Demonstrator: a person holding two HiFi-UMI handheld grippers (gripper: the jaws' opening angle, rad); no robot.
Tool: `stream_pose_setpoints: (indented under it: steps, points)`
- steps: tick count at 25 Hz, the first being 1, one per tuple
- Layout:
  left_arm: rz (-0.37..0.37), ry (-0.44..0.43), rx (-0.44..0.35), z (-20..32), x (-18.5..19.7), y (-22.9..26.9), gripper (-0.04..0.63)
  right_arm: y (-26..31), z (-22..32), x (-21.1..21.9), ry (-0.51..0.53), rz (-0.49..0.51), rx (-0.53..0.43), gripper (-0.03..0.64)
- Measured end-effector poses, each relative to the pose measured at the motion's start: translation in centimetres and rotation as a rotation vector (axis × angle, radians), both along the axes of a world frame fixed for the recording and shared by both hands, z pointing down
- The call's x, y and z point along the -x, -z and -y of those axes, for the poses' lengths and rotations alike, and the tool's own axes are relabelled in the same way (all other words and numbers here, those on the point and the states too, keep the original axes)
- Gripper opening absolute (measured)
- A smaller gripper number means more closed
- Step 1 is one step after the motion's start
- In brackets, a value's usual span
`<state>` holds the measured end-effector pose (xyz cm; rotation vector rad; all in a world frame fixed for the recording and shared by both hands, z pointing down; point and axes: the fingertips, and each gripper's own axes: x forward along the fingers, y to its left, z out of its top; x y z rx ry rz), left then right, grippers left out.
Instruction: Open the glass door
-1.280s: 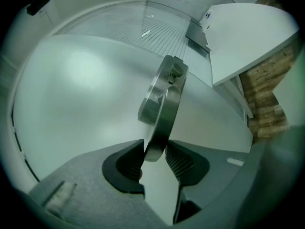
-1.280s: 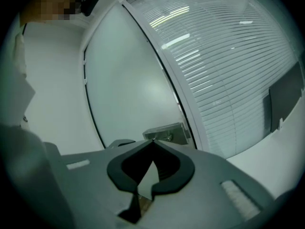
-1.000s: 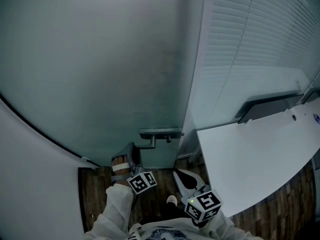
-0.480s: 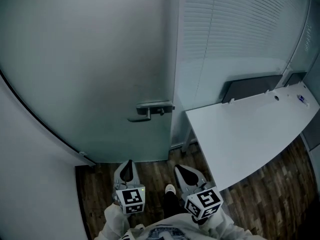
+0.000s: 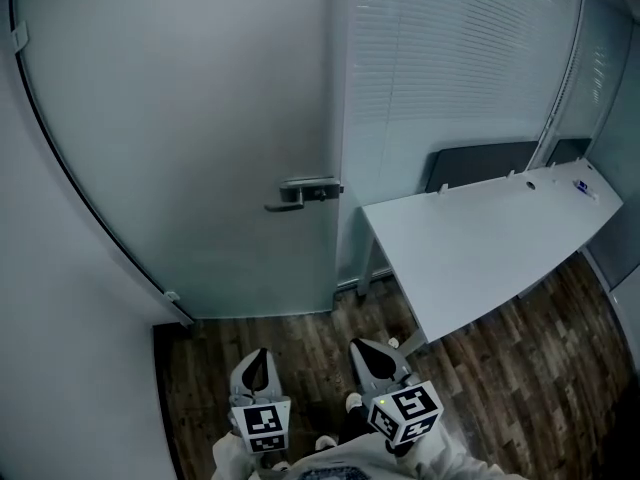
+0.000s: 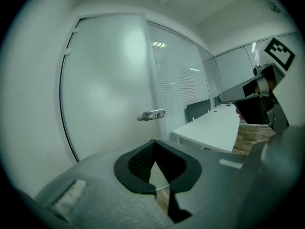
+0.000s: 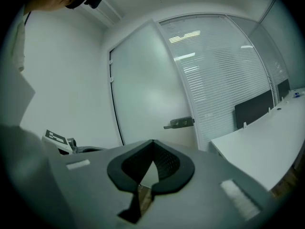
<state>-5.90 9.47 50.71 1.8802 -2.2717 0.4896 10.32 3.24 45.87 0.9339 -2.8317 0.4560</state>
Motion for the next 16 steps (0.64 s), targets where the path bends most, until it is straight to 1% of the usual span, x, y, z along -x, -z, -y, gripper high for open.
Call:
stream_pose_setpoints:
  steps: [4, 7, 12, 16]
  points:
    - [-0.017, 0.006, -0.004, -1.6, -1.5, 0.2, 0.000, 0.0, -1.9, -1.4, 0.006, -0.004, 0.014, 0.003]
    - [-0.013, -0.001, 0.003, -2.0, -3.4, 0.1, 0.000, -0.5, -2.6, -2.7, 0.014, -0.008, 0.030, 0.003]
    - [-0.009, -0.009, 0.003, -1.1, -6.1, 0.3, 0.000, -0.5, -2.1, -4.8, 0.029, -0.010, 0.035, 0.003]
    - [-0.011, -0.015, 0.020, -0.7, -8.3, -0.5, 0.000, -1.3, -1.7, -6.9, 0.023, -0.014, 0.055, 0.003]
